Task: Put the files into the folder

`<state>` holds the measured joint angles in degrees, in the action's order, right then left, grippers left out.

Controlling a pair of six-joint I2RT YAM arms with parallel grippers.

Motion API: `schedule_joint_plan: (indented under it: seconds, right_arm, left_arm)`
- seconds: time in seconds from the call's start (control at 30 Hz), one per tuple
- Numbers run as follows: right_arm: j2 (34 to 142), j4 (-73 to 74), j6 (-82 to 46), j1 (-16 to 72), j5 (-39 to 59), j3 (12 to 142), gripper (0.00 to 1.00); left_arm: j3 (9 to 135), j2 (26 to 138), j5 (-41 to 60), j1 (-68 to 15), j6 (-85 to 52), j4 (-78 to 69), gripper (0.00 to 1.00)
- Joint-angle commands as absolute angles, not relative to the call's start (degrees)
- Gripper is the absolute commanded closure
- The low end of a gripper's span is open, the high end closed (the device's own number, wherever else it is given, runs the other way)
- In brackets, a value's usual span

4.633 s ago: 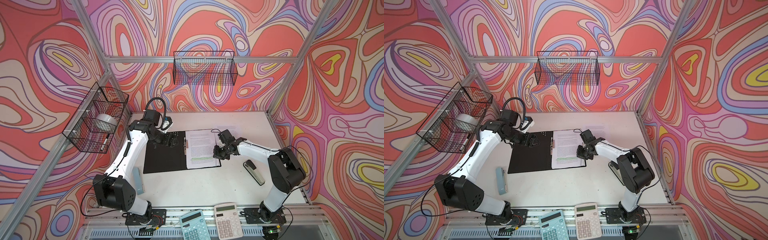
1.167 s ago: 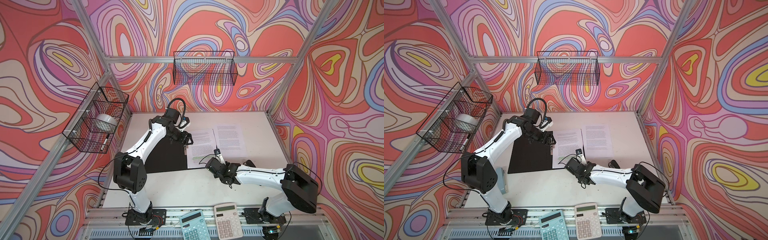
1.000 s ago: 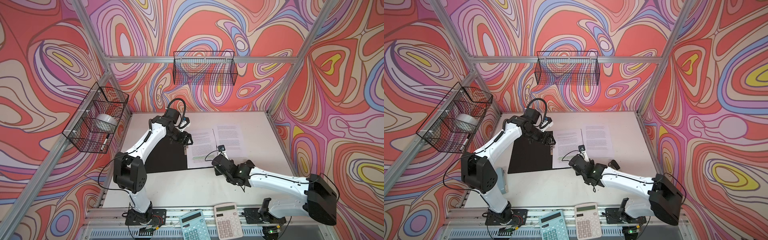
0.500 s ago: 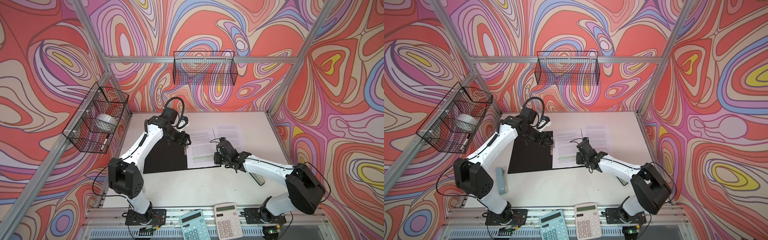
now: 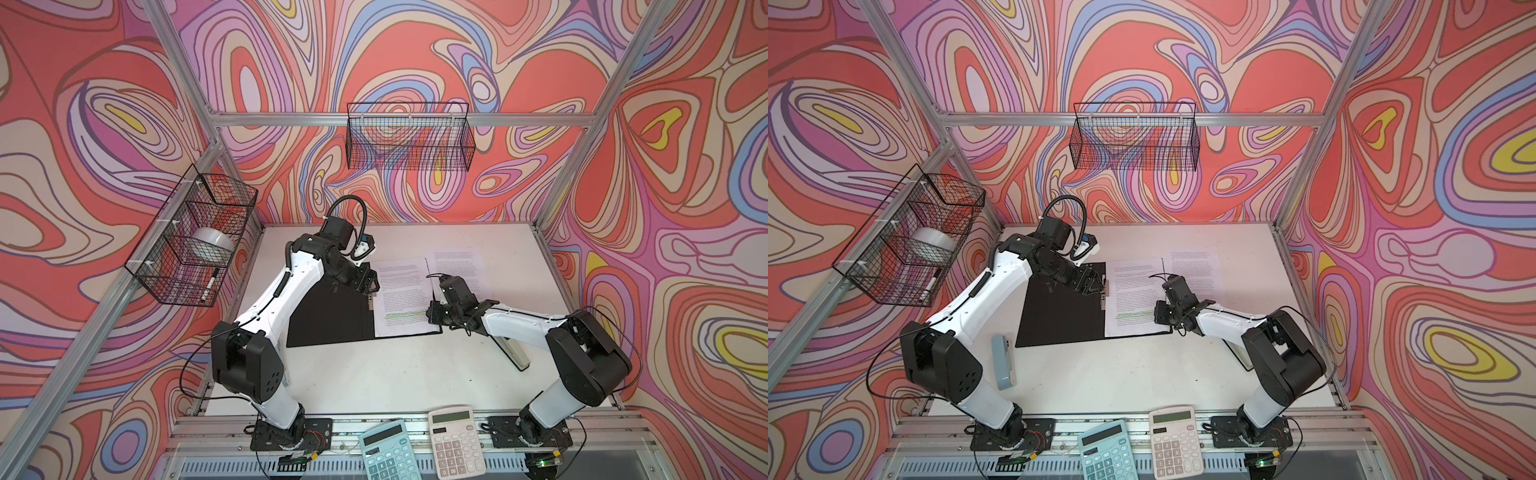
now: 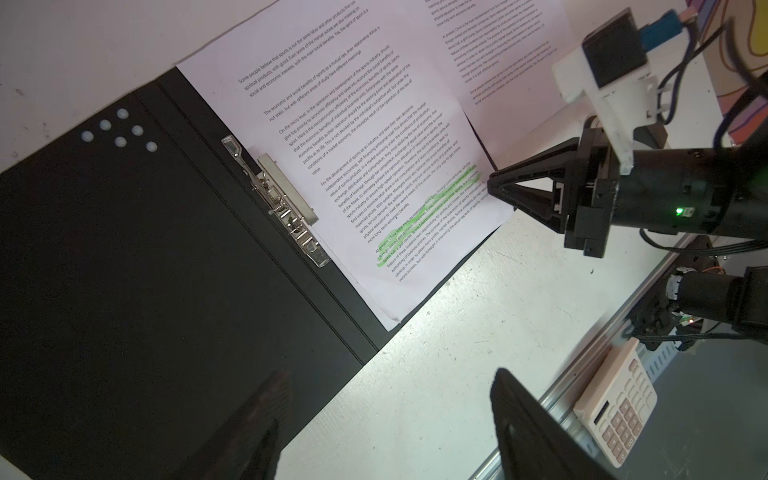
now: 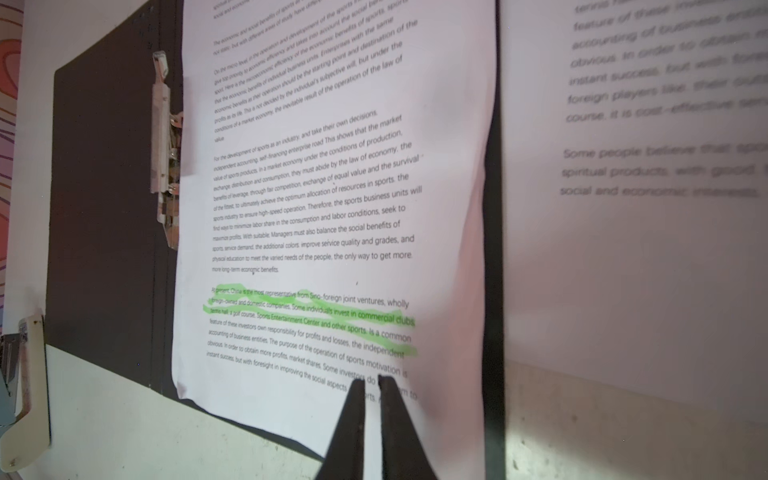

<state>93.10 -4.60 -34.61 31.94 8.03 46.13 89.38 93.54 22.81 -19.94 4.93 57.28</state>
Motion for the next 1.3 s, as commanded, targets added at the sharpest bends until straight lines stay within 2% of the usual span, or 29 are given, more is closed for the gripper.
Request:
schedule_joint_plan:
  seconds: [0.0,0.57,1.27]
  right_arm:
    - [93.6,-1.4,-34.8,31.8,10.0,44.7,0.91]
    - [86.5,1.5,-35.5,29.2,11.2,39.6,0.92]
    - [95.2,5.5,-36.1,28.6,15.5,38.2,0.94]
  left_arm:
    - [88.9,93.3,22.1,-20.3,5.8,59.0,0.23]
    - [87.9,93.5,21.7,-20.3,5.5,58.6,0.23]
    - [86.6,93.0,21.3,-20.3,5.5,57.9,0.23]
